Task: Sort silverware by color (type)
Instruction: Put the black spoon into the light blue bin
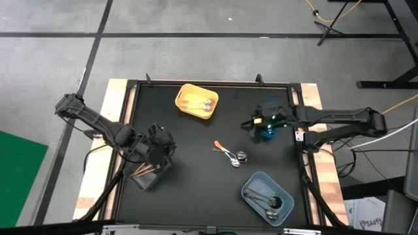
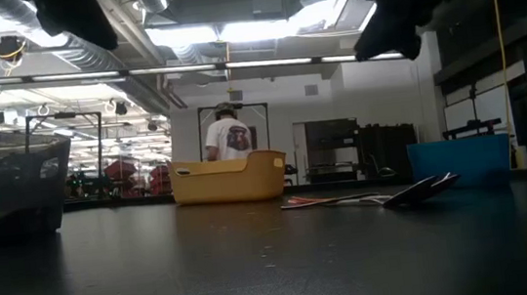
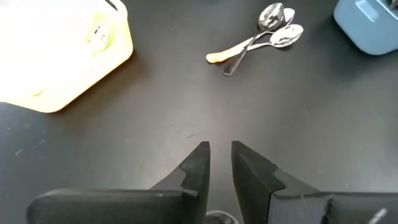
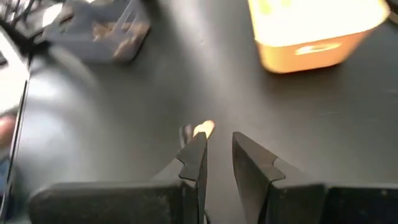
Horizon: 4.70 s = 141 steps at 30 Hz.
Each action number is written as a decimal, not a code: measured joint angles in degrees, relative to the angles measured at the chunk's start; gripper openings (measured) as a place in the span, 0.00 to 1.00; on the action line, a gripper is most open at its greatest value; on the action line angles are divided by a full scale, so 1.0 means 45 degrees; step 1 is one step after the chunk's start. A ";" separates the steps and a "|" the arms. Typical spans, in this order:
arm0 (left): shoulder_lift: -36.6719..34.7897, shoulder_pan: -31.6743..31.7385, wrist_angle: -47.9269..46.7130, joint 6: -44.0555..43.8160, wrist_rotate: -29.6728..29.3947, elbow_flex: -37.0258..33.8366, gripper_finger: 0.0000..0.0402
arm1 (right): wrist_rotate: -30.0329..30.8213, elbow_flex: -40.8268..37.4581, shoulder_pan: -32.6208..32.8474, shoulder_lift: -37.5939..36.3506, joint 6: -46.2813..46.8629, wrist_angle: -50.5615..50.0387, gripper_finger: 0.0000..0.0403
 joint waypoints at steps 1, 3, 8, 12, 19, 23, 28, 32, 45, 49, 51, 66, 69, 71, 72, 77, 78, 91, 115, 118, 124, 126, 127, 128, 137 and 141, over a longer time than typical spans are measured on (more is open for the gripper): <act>0.0000 0.0054 -0.0005 0.0004 -0.0002 0.0000 0.15 | 0.0001 0.0000 0.0237 0.0222 -0.0102 0.0093 0.16; 0.0000 0.0141 -0.0004 0.0005 -0.0007 0.0000 0.15 | -0.0003 -0.0005 0.0614 0.0685 -0.0231 0.0275 0.16; 0.0000 0.0232 0.0000 0.0005 -0.0002 0.0000 0.15 | 0.0002 -0.0005 0.1378 0.1913 -0.0257 0.0876 0.16; 0.0000 0.0231 -0.0005 0.0005 0.0003 0.0000 0.15 | 0.0002 -0.0009 0.1843 0.2873 -0.0399 0.1133 0.16; 0.0000 0.0228 -0.0005 0.0005 0.0007 0.0000 0.15 | 0.0031 -0.0015 0.2328 0.4207 -0.1198 0.1390 0.16; 0.0000 0.0228 -0.0005 0.0005 0.0007 0.0000 0.15 | 0.0477 -0.0015 0.2370 0.4807 -0.1687 0.1472 0.16; 0.0000 0.0228 -0.0005 0.0005 0.0007 0.0000 0.15 | 0.0470 -0.0015 0.2348 0.5466 -0.2478 0.1485 0.16; 0.0000 0.0228 -0.0005 0.0005 0.0007 0.0000 0.15 | 0.0444 -0.0015 0.2348 0.5962 -0.2731 0.1506 0.16; 0.0000 0.0228 -0.0005 0.0005 0.0007 0.0000 0.15 | -0.0280 -0.0015 0.2348 0.7004 -0.3572 0.3036 0.16; 0.0000 0.0228 -0.0005 0.0005 -0.0002 0.0000 0.15 | -0.0404 -0.0015 0.2348 0.7004 -0.3645 0.3082 0.16; 0.0000 0.0228 -0.0005 0.0005 -0.0002 0.0000 0.15 | -0.0480 -0.0015 0.2348 0.7004 -0.3646 0.3072 0.16; 0.0000 0.0228 -0.0005 0.0005 -0.0017 0.0000 0.15 | -0.0481 -0.0015 0.2348 0.7004 -0.3660 0.3014 0.16; 0.0000 0.0228 -0.0006 0.0005 -0.0020 0.0000 0.15 | -0.0480 -0.0015 0.2348 0.7004 -0.3661 0.3012 0.16; 0.0000 0.0228 -0.0005 0.0005 -0.0022 0.0000 0.15 | -0.0479 -0.0015 0.2348 0.7017 -0.3756 0.3007 0.16; 0.0000 0.0228 -0.0005 0.0005 -0.0022 0.0000 0.15 | -0.0480 -0.0015 0.2348 0.7076 -0.3886 0.3025 0.16; 0.0000 0.0228 -0.0005 0.0005 -0.0027 0.0000 0.15 | -0.0483 -0.0015 0.2348 0.7731 -0.3981 0.2993 0.16; 0.0000 0.0228 -0.0005 0.0005 -0.0027 0.0000 0.15 | -0.0484 -0.0015 0.2348 0.7881 -0.3985 0.3002 0.16; 0.0000 0.0228 -0.0005 0.0001 -0.0031 0.0000 0.15 | -0.0035 0.0019 0.2348 0.8253 -0.3987 0.3090 0.14; 0.0142 0.0228 0.1481 0.0005 -0.1039 0.0000 0.15 | 0.0041 -0.0034 0.2348 0.6792 -0.3976 0.3036 0.00; 0.0562 0.0228 0.1508 0.0005 -0.1191 0.0000 0.15 | 0.0002 -0.0034 0.2348 0.6655 -0.3971 0.3332 0.00; 0.1919 0.0368 0.2243 0.0955 -0.1101 -0.0004 0.15 | -0.0592 -0.0019 0.2348 0.6650 -0.3968 0.4722 0.00; 0.2335 0.0373 0.2557 0.1703 -0.1022 -0.0005 0.15 | -0.0963 -0.0019 0.2348 0.6650 -0.3964 0.4933 0.00; 0.2554 0.0371 0.2658 0.2061 -0.0996 -0.0005 0.15 | -0.1197 -0.0019 0.2348 0.6650 -0.3956 0.5058 0.00; 0.2749 0.0368 0.2772 0.2365 -0.0982 -0.0005 0.15 | -0.1471 -0.0015 0.2348 0.6650 -0.3956 0.5146 0.00; 0.3897 0.0605 0.4427 0.4487 -0.0537 -0.0005 0.15 | -0.3028 -0.0015 0.2346 0.6640 -0.3945 0.5380 0.00; 0.4232 0.0755 0.5737 0.5682 -0.0085 -0.0005 0.15 | -0.3872 -0.0015 0.2348 0.6635 -0.3940 0.5866 0.00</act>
